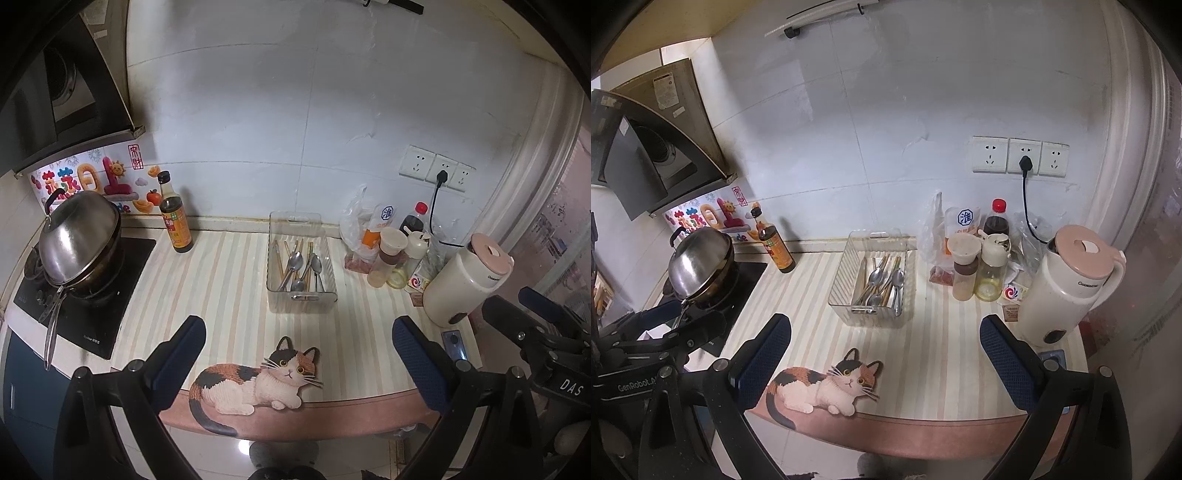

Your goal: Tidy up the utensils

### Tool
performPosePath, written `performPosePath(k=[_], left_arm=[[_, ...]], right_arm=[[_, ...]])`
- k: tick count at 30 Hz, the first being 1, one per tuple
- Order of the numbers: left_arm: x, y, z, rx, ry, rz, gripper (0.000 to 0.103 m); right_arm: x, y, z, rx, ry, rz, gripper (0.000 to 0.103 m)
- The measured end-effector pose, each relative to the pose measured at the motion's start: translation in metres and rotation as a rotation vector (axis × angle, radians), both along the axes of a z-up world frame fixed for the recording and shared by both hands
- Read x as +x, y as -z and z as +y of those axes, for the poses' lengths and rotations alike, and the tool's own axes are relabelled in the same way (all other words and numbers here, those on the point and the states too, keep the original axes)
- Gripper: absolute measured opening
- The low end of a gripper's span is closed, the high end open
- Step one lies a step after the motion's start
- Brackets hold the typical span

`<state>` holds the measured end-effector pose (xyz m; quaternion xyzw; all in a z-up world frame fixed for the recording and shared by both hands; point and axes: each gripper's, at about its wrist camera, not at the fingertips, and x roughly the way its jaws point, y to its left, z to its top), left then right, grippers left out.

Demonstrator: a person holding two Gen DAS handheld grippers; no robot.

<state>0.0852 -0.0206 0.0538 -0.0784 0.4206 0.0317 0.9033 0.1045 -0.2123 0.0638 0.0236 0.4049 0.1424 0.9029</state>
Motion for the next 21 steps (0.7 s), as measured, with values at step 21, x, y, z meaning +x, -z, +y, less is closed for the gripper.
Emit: performPosePath(k=[21], left_arm=[[-0.0028,0.0046,-0.0025,-0.015,-0.005,0.003,0.103]], right_arm=[[0.0006,0.0089,0.0025,0.008,-0.028,0.019,0.103]])
